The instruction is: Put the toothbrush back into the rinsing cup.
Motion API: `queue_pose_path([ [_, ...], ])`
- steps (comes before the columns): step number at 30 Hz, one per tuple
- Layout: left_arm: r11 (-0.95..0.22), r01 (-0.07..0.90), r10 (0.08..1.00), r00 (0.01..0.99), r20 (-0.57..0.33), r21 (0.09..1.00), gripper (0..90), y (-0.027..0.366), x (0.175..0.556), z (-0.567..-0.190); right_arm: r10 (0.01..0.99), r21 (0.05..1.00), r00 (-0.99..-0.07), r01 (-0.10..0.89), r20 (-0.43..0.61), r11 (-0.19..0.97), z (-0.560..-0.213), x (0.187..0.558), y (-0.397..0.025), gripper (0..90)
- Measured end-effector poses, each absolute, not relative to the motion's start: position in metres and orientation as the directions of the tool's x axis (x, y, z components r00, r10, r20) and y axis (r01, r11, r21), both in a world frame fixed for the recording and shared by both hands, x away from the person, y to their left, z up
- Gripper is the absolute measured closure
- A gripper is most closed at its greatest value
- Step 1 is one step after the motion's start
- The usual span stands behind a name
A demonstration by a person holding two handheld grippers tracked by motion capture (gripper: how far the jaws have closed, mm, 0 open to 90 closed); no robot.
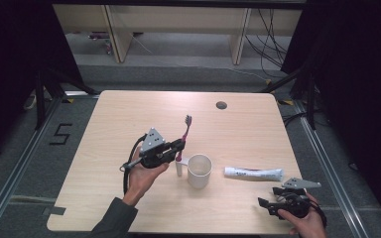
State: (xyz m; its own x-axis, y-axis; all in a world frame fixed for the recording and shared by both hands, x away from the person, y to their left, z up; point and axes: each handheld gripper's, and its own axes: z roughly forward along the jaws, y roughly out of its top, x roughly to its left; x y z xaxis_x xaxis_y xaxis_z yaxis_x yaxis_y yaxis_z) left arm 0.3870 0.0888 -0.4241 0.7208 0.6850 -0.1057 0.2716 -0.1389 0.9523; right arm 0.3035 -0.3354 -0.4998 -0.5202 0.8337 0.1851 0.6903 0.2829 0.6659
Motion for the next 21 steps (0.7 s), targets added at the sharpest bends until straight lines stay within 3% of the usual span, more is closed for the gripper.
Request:
queue_pose_path([
  [21, -0.185, 0.317, 0.687, 0.718, -0.108, 0.930, 81.7, 0.097, 0.383, -0.441, 0.831, 0.675, -0.535, 0.671, 0.154, 0.307, -0.500, 0.305, -0.337, 23.5],
])
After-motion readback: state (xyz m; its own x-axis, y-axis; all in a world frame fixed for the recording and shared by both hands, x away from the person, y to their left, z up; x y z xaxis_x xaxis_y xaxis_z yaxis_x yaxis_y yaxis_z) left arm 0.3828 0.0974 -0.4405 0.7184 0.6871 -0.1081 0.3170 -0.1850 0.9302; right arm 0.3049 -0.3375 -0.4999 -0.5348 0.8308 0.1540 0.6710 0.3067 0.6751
